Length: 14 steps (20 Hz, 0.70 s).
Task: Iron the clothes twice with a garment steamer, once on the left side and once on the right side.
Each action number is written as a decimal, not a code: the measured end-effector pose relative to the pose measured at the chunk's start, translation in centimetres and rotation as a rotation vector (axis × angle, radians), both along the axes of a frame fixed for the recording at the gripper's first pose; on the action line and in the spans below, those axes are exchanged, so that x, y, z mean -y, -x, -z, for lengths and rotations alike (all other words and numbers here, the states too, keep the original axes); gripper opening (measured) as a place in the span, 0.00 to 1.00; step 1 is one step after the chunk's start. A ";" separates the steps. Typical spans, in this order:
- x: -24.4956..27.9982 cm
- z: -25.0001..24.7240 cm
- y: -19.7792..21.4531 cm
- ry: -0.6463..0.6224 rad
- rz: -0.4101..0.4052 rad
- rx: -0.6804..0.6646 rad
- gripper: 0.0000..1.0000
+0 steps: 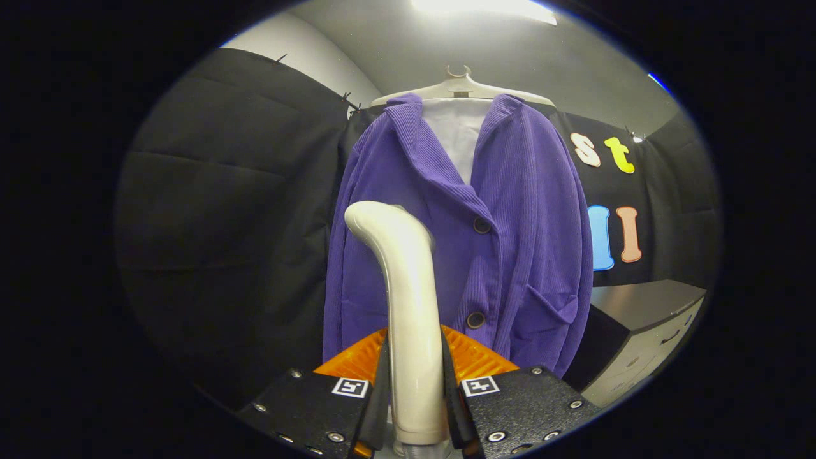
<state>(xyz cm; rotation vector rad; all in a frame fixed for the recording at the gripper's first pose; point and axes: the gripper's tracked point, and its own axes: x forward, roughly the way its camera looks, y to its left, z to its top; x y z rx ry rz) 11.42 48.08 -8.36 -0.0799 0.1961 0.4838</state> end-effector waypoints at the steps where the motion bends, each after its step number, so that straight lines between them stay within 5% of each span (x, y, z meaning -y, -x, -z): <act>1: 0.3 0.7 0.3 0.007 -0.002 -0.009 0.39; 14: 3.0 7.8 3.3 0.069 -0.013 -0.099 0.38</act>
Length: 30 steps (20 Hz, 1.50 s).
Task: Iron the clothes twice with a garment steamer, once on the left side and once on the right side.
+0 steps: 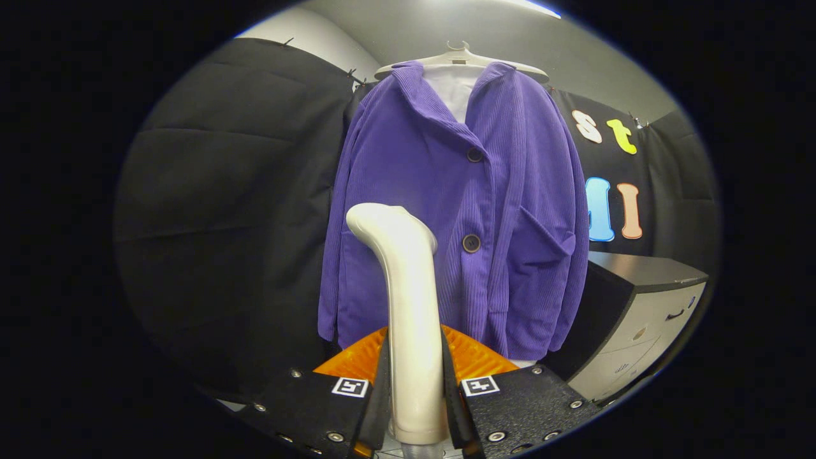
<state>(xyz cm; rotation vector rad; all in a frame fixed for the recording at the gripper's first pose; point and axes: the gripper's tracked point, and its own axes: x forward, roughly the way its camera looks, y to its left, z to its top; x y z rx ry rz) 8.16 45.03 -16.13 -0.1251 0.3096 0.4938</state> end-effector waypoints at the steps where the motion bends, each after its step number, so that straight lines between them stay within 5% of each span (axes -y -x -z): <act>1: 0.3 0.6 0.2 0.003 0.002 -0.010 0.39; 18: 3.4 10.3 5.9 0.116 -0.087 -0.164 0.39; 30: 13.3 0.7 11.1 -0.044 -0.088 -0.132 0.39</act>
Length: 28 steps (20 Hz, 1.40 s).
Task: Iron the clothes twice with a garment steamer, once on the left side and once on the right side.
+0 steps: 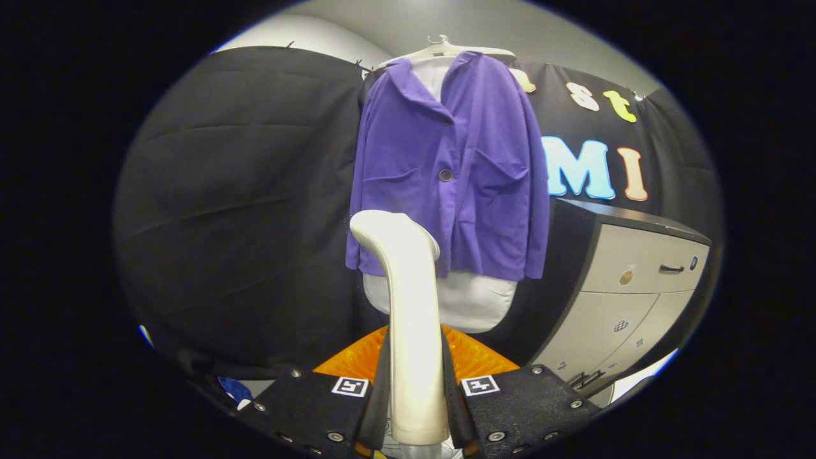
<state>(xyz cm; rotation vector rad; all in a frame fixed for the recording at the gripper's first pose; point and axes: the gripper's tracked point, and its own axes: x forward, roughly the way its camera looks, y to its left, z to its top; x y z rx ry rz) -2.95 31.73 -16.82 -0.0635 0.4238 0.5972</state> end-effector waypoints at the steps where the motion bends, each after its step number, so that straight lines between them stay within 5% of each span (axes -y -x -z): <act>1: 1.6 -1.3 0.0 -0.015 0.015 0.002 0.39; 12: 21.3 -14.7 -0.2 -0.146 0.204 0.158 0.39; 17: 29.7 -17.0 1.2 -0.157 0.289 0.202 0.38; 28: 34.7 -16.5 3.7 -0.211 0.322 0.179 0.38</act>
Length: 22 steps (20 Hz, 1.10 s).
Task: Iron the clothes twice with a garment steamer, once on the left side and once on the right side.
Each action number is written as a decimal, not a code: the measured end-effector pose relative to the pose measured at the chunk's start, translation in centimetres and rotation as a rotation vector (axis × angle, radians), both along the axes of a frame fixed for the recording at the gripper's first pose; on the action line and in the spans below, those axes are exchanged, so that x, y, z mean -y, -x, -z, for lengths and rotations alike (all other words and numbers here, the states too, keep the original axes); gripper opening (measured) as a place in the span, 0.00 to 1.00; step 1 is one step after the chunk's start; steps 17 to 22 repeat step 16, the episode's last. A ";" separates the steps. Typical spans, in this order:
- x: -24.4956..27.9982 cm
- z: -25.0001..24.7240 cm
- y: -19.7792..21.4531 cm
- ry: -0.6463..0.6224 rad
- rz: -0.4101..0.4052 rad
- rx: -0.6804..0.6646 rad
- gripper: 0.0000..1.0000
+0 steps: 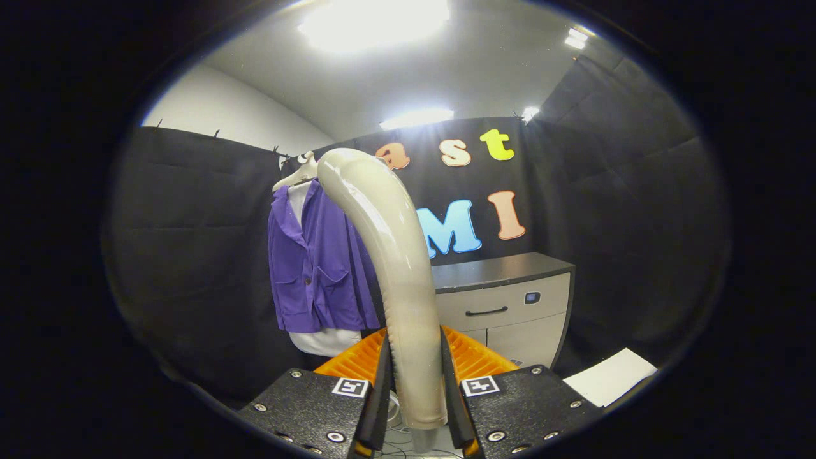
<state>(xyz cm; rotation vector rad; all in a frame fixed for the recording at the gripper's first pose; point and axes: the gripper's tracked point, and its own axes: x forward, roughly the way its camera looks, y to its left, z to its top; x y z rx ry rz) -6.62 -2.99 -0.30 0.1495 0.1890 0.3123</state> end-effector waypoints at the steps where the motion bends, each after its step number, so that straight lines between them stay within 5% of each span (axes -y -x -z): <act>1: -0.3 -0.2 0.2 -0.010 0.005 -0.002 0.39; 22: -2.8 0.1 -0.2 0.005 0.018 -0.010 0.39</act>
